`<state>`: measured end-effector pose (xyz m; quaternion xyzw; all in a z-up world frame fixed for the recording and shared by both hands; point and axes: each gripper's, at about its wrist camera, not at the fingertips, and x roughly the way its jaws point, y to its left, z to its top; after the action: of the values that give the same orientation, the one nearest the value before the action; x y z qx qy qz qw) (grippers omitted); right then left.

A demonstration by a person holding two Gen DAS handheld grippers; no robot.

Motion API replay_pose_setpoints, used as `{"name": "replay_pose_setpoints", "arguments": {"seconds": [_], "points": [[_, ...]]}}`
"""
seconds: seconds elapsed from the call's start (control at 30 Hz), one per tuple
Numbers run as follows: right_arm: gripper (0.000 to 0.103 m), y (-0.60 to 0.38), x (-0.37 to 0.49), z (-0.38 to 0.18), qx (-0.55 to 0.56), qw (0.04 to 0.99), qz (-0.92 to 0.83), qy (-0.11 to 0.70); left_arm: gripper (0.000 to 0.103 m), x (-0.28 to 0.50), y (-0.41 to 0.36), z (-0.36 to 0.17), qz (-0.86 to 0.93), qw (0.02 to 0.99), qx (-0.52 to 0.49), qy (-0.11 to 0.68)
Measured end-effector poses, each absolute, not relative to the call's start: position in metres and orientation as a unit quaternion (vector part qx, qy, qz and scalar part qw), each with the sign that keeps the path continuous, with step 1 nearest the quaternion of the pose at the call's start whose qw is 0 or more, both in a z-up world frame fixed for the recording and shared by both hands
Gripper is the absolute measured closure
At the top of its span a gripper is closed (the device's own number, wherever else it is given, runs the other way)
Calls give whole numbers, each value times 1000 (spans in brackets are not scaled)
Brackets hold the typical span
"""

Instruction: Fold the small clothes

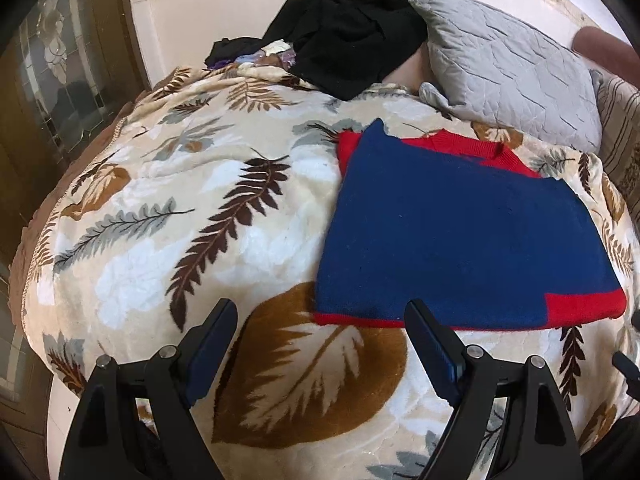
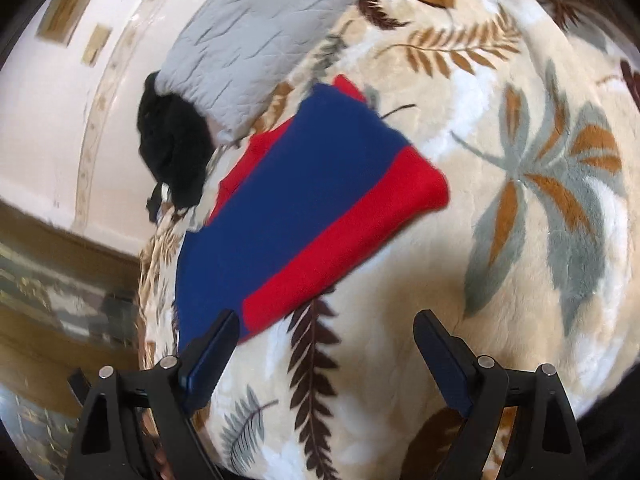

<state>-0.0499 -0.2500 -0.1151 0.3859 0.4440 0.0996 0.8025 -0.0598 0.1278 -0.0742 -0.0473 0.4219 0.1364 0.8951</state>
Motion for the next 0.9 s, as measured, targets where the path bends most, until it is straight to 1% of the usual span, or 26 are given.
{"name": "replay_pose_setpoints", "arguments": {"seconds": [0.2, 0.3, 0.47, 0.9], "points": [[12, -268, -22, -127, 429, 788, 81, 433, 17, -46, 114, -69, 135, 896, -17, 422], [12, -270, -18, -127, 428, 790, 81, 432, 17, -46, 111, -59, 139, 902, -12, 408], [12, -270, -15, -127, 425, 793, 82, 430, 17, -41, 108, -54, 141, 903, -6, 407], [12, -271, -11, -129, 412, 800, 70, 430, 17, -26, 107, -63, 130, 898, -11, 420]]}}
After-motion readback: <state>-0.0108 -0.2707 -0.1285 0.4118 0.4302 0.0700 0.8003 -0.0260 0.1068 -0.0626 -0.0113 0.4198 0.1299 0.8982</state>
